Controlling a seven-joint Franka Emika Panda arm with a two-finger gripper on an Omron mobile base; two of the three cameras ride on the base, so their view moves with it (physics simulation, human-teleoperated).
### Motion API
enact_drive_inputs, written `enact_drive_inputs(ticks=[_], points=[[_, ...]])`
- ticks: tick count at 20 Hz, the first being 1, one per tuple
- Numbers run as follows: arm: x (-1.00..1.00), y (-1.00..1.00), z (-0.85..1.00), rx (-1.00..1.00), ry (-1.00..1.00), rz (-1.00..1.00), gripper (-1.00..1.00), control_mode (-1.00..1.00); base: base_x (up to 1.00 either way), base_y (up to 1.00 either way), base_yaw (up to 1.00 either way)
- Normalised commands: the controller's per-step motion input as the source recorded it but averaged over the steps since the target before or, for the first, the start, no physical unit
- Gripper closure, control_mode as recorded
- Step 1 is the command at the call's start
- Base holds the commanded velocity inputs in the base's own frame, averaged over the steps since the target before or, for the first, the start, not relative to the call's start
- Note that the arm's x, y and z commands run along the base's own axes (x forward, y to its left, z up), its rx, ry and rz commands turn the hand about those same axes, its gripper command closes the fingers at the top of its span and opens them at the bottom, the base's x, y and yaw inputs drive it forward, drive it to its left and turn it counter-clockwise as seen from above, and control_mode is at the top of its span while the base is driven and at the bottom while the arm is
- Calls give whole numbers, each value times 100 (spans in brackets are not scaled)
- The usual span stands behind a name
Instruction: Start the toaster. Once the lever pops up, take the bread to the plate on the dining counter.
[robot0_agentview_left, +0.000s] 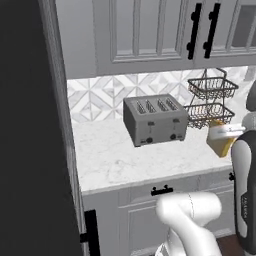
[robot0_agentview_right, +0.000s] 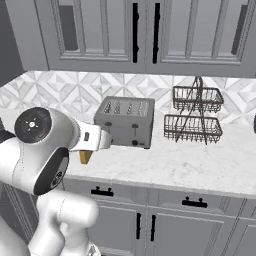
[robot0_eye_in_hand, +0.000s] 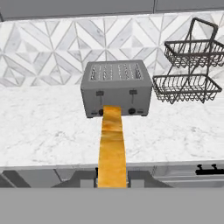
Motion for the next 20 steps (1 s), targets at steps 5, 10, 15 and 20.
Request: enact_drive_inputs(ticks=[5,10,15,20], points=[[0,0,0,0,0,0,100,100,-6,31,-88],[0,0,0,0,0,0,100,100,0,28,-95],[0,0,0,0,0,0,100,100,0,27,-96],[0,0,0,0,0,0,100,100,0,24,-97]])
